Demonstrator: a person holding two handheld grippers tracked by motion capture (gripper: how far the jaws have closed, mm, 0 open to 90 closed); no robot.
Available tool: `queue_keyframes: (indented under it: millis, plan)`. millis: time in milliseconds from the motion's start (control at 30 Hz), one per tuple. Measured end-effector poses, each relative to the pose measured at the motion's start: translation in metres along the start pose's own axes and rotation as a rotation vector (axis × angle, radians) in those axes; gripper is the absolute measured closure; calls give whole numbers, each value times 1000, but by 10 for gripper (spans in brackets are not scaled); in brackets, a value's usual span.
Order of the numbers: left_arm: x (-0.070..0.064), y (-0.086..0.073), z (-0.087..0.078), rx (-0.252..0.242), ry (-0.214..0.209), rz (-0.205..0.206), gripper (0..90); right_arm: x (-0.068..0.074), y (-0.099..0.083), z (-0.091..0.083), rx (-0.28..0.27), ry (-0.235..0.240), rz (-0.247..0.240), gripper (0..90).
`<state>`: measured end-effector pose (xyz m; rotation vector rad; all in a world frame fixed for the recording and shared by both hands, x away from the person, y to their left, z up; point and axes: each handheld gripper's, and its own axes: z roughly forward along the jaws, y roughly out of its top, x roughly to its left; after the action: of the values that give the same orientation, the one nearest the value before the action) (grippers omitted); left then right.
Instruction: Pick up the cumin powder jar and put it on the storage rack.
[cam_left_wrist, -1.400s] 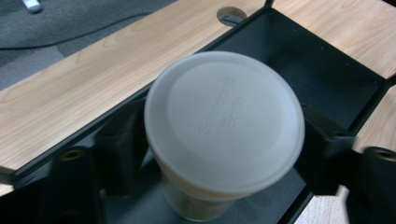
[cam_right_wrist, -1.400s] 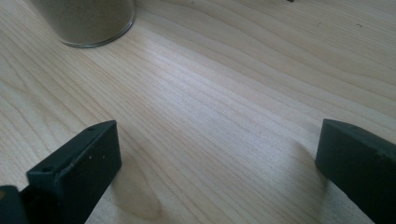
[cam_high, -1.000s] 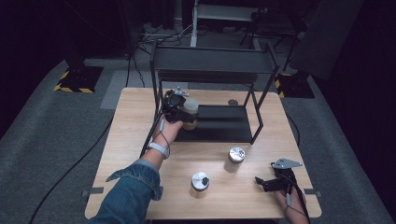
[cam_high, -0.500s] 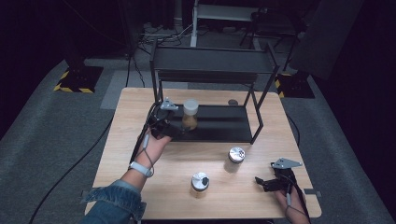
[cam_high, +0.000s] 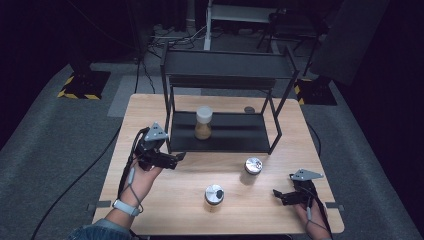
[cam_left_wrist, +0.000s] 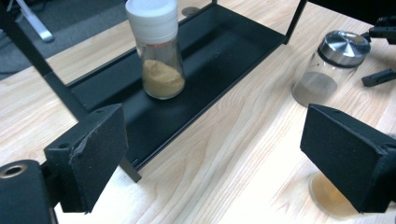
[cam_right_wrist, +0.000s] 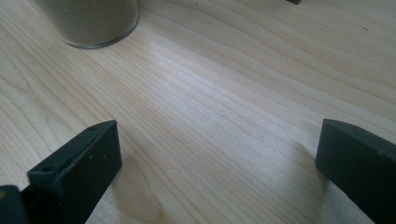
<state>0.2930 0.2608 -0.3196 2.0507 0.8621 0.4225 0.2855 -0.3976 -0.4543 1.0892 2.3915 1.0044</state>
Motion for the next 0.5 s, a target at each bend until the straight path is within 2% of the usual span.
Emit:
queue_keyframes:
  millis: [67,167,267,500]
  plan:
    - [0,-7,0,4,-8,4,56,0,0,0,0,0,0,0]
    - [-3,-16,-3,11,-3,34,50,0,0,0,0,0,0,0]
    - [-1,-26,-3,28,-17,29,34,0,0,0,0,0,0,0]
    - [0,-56,1,58,7,24,27,0,0,0,0,0,0,0]
